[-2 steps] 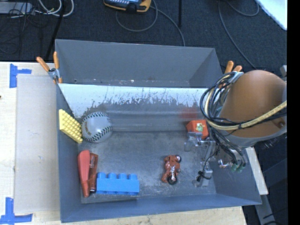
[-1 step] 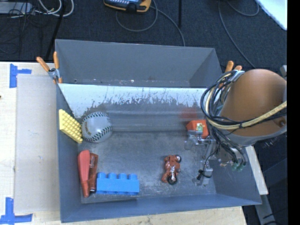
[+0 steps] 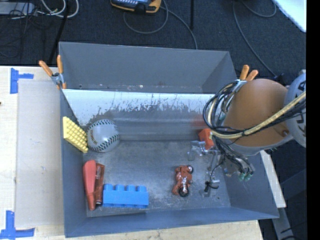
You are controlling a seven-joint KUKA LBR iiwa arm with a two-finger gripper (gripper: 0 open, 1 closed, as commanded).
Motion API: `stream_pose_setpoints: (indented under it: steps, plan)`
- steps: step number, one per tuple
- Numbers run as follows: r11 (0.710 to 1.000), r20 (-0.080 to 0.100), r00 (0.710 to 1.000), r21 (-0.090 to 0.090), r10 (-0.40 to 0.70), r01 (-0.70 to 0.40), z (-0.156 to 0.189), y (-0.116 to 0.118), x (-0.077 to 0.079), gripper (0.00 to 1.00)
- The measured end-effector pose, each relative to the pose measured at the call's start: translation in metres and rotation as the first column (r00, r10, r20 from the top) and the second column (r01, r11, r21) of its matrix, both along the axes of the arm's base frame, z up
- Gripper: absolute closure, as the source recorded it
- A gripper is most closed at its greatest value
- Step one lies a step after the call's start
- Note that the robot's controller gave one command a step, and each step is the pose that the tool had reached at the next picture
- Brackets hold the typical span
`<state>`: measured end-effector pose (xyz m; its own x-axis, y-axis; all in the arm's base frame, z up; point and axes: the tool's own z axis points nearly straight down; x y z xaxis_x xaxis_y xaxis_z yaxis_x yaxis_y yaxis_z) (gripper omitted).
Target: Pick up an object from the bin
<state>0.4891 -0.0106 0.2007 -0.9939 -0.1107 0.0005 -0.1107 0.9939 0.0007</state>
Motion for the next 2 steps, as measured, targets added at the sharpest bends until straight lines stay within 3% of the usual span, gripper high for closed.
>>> stream_pose_setpoints:
  steps: [1,2]
  plan:
    - [0.963,-0.002,0.963,0.001,0.270,-0.270,-0.031,-0.005,0.026,0.00]
    - [0.889,0.002,0.889,0.001,0.458,-0.458,-0.055,-0.001,0.047,0.00]
